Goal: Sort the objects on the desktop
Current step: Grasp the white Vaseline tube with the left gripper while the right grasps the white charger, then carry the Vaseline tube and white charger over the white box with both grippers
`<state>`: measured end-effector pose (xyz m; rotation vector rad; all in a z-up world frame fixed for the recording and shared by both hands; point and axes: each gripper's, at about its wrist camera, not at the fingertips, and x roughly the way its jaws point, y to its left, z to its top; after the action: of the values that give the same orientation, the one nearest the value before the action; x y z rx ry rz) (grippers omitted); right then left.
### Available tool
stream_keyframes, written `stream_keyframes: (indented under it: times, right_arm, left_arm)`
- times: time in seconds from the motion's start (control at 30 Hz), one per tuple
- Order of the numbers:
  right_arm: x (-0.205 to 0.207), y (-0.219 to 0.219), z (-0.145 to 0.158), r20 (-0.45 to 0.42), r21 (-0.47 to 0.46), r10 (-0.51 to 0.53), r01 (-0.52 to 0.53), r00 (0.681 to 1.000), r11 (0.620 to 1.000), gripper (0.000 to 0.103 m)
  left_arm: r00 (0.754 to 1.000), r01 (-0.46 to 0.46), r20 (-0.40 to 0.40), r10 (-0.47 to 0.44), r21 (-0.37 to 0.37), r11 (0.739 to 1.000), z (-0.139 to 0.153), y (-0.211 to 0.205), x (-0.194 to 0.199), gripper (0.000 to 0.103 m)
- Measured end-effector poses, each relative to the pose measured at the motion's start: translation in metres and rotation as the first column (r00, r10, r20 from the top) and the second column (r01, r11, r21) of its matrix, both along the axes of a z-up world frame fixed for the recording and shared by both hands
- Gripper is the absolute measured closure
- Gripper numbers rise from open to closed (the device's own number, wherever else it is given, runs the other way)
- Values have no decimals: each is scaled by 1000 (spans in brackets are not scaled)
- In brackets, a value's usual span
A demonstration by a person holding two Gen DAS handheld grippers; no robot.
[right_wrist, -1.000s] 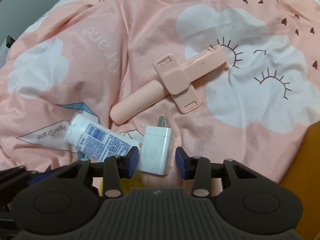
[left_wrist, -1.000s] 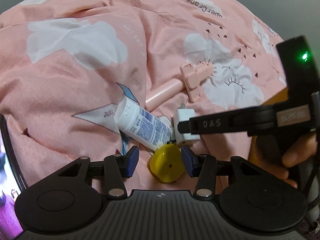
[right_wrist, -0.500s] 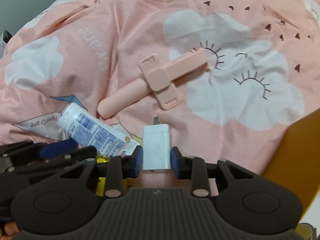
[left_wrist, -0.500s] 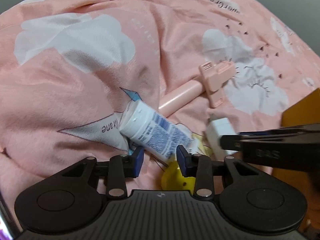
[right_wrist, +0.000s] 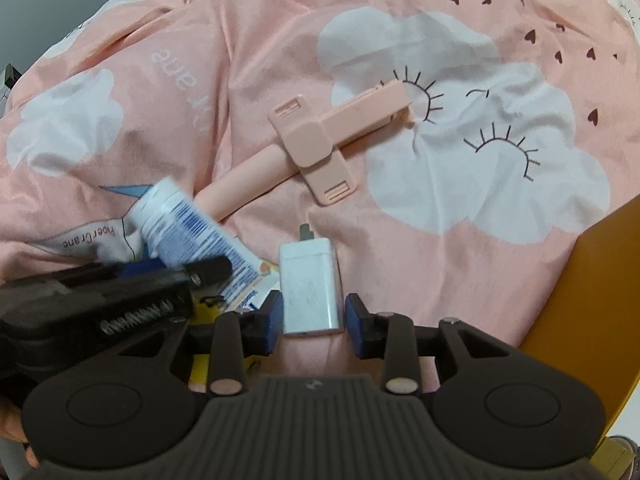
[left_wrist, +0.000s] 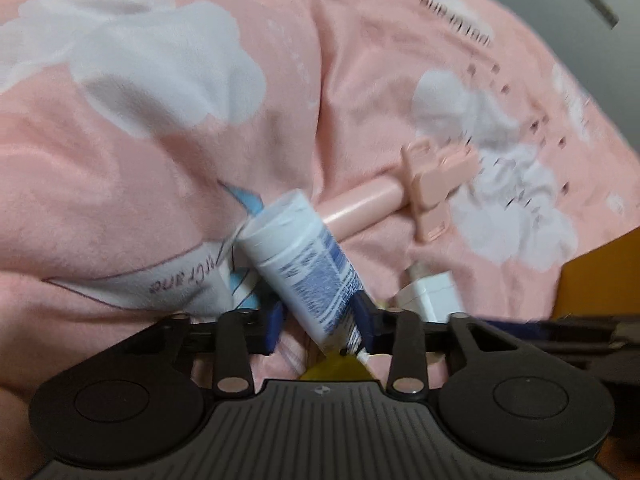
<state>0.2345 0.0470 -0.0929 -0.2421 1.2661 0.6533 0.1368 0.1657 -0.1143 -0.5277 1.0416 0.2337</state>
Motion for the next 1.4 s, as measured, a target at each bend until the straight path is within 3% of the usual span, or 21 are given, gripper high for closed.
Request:
stream_keyframes:
  times: [0.2, 0.33, 0.4, 0.5, 0.7, 0.87, 0.97, 1.13, 1.3, 1.4]
  right_arm:
    - [-9, 4, -1, 17, -24, 47, -47, 999, 999, 63]
    - [-4, 3, -4, 8, -24, 28, -28, 1000, 999, 64]
    - [-6, 5, -5, 11, -31, 41, -40, 999, 999, 64]
    - [-11, 7, -5, 30, -52, 74, -72, 997, 996, 64]
    - [-15, 8, -5, 47, -58, 82, -79, 996, 995, 64]
    - [-17, 13, 0, 98, -82, 130, -122, 987, 989, 64]
    - [-15, 16, -1, 99, -89, 144, -135, 985, 987, 64]
    - [-4, 21, -6, 84, -82, 131, -124, 988, 989, 65]
    - [-1, 22, -8, 62, -77, 126, -122, 990, 990, 68]
    - [-1, 21, -8, 59, -76, 125, -120, 990, 990, 68]
  left_arm:
    - [994, 48, 99, -50, 26, 999, 14, -8, -3, 75]
    - [993, 64, 101, -65, 11, 998, 12, -10, 1, 76]
    - [995, 63, 79, -61, -26, 998, 4, -9, 6, 76]
    - [998, 70, 5, -70, -176, 982, -13, -3, 11, 76]
    - [998, 59, 36, -55, -112, 992, -5, -7, 4, 85]
    - [996, 55, 64, -58, 44, 998, 18, -9, -5, 90]
    - [997, 63, 37, -63, 7, 998, 23, -4, -7, 90]
    - [997, 71, 22, -72, 22, 997, 24, -1, -6, 89]
    - [1000, 19, 19, -19, 3, 1000, 15, 7, 2, 89]
    - [999, 42, 8, -42, 11, 999, 13, 4, 3, 89]
